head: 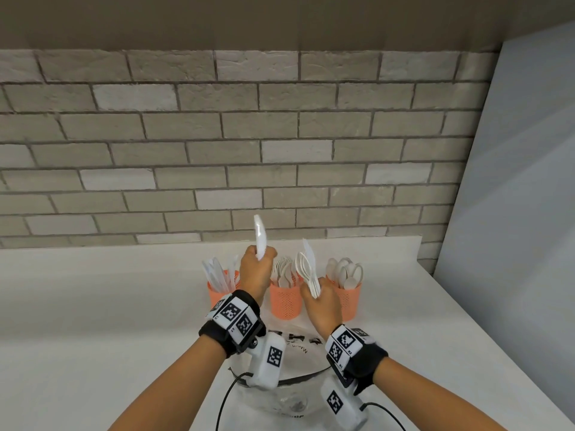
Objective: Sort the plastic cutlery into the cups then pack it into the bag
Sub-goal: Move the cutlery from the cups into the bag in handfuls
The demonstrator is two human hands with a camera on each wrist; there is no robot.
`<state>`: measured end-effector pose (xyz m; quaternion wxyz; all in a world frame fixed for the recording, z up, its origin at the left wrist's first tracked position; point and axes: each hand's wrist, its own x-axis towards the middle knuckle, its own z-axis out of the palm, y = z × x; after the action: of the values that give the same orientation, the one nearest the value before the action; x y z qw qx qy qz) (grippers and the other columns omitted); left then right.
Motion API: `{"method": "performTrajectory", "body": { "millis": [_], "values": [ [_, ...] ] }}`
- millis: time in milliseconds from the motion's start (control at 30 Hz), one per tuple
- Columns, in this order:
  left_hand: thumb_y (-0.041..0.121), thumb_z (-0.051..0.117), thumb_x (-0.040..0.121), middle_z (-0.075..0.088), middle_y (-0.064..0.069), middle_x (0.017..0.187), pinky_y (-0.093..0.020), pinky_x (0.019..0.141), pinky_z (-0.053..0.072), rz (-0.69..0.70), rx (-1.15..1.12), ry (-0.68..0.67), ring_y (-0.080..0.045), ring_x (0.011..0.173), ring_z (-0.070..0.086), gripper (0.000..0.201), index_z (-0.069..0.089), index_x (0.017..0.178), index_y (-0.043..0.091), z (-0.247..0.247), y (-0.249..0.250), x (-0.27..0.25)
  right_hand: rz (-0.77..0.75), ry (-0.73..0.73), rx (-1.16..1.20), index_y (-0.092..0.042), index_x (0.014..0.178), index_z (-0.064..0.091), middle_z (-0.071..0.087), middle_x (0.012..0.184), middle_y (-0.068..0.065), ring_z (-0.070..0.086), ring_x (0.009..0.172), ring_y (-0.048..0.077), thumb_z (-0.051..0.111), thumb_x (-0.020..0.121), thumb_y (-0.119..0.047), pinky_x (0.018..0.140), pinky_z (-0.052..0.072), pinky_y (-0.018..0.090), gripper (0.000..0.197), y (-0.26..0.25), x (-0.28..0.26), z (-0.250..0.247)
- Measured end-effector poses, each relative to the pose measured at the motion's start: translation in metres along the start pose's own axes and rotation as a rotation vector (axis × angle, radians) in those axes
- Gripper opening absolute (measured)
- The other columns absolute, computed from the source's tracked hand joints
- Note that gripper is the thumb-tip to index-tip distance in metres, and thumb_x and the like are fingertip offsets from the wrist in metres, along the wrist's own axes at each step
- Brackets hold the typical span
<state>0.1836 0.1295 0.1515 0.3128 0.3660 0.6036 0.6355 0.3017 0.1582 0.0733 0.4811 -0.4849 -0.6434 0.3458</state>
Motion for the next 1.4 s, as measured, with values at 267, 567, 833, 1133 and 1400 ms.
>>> {"method": "performTrajectory", "body": {
  "millis": [267, 567, 833, 1133, 1400],
  "values": [
    [0.032, 0.074, 0.077, 0.045, 0.005, 0.055, -0.013, 0.047, 0.038, 0.188, 0.133, -0.07, -0.007, 0.048, 0.043, 0.025, 0.065, 0.089, 0.012, 0.008, -0.001, -0.005, -0.087, 0.002, -0.261, -0.01, 0.092, 0.055, 0.057, 0.069, -0.001, 0.055, 0.061, 0.018, 0.052, 0.092, -0.036, 0.047, 0.034, 0.021, 0.026, -0.005, -0.001, -0.007],
    [0.019, 0.06, 0.089, 0.048, 0.002, 0.065, -0.01, 0.044, 0.038, 0.324, 0.329, 0.004, -0.008, 0.054, 0.045, 0.016, 0.049, 0.084, 0.008, 0.023, -0.002, -0.005, -0.153, -0.023, -0.465, -0.011, 0.101, 0.053, 0.054, 0.077, -0.001, 0.053, 0.067, 0.019, 0.049, 0.094, -0.033, 0.058, 0.039, 0.03, 0.024, -0.005, -0.001, -0.011],
    [0.014, 0.057, 0.091, 0.057, -0.003, 0.068, -0.016, 0.049, 0.047, 0.26, 0.144, -0.07, -0.015, 0.056, 0.054, 0.01, 0.055, 0.084, 0.007, 0.03, -0.004, -0.016, -0.147, -0.038, -0.482, -0.008, 0.103, 0.05, 0.051, 0.074, 0.0, 0.05, 0.065, 0.018, 0.047, 0.095, -0.03, 0.056, 0.036, 0.028, 0.024, -0.005, 0.0, -0.016],
    [0.023, 0.04, 0.099, 0.057, 0.001, 0.065, -0.013, 0.055, 0.043, 0.318, -0.009, 0.06, 0.0, 0.053, 0.053, 0.03, 0.055, 0.075, 0.016, 0.024, 0.013, -0.005, -0.167, -0.101, -0.341, -0.014, 0.094, 0.053, 0.051, 0.067, -0.004, 0.047, 0.057, 0.015, 0.05, 0.094, -0.029, 0.045, 0.029, 0.016, 0.016, 0.002, 0.005, -0.023],
    [0.026, 0.058, 0.09, 0.033, 0.004, 0.054, -0.019, 0.04, 0.027, 0.141, 0.046, -0.016, -0.007, 0.041, 0.031, 0.022, 0.059, 0.069, 0.018, -0.011, 0.021, 0.028, 0.081, -0.417, 0.172, -0.018, 0.107, 0.059, 0.038, 0.053, -0.006, 0.038, 0.04, 0.001, 0.046, 0.097, -0.033, 0.043, 0.039, 0.021, 0.022, -0.007, 0.005, -0.034]
  ]
}}
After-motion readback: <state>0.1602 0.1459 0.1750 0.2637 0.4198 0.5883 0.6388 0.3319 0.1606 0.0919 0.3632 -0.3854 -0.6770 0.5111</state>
